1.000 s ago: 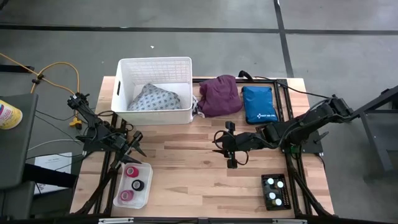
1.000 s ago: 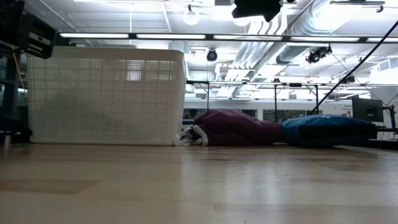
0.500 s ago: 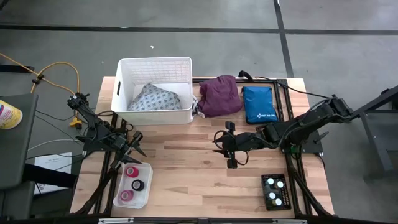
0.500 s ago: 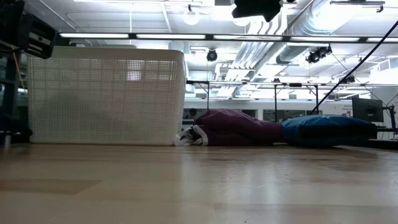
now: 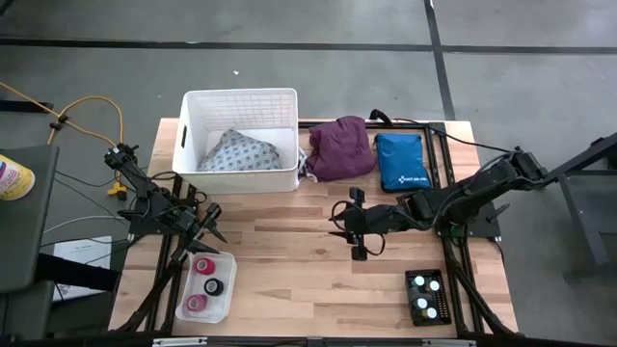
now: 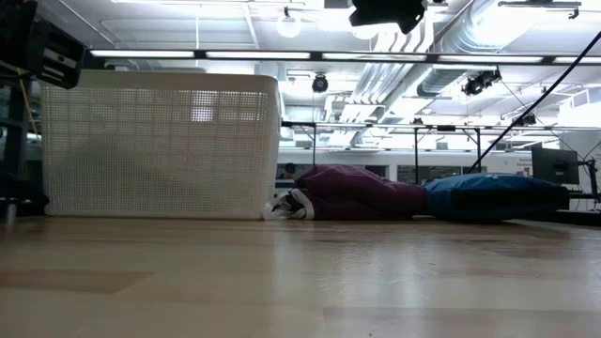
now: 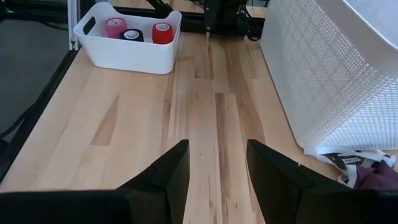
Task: Pick & place medical supplies in basket/bin
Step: Put the violet patient gown into the top white bin
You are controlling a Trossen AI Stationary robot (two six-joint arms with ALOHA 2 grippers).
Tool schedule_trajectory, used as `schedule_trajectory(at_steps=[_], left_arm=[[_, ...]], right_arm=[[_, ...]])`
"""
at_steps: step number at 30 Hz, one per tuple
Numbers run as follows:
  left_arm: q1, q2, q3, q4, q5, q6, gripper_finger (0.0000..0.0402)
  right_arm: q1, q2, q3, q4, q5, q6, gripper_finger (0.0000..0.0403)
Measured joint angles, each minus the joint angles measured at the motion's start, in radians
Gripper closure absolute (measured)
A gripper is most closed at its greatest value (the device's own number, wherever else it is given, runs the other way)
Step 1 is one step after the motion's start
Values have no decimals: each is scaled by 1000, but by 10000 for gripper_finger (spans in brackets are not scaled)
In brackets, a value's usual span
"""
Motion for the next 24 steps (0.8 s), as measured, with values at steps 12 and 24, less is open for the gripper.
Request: schedule_trajectory(at_steps=[12, 24], left_arm=[[0, 0, 0, 0, 0, 0, 249], [0, 0, 0, 1, 0, 0, 249]], right_arm=[[-38, -18, 0, 194, 43, -171, 255], [-236, -47, 0, 280, 127, -222, 255]])
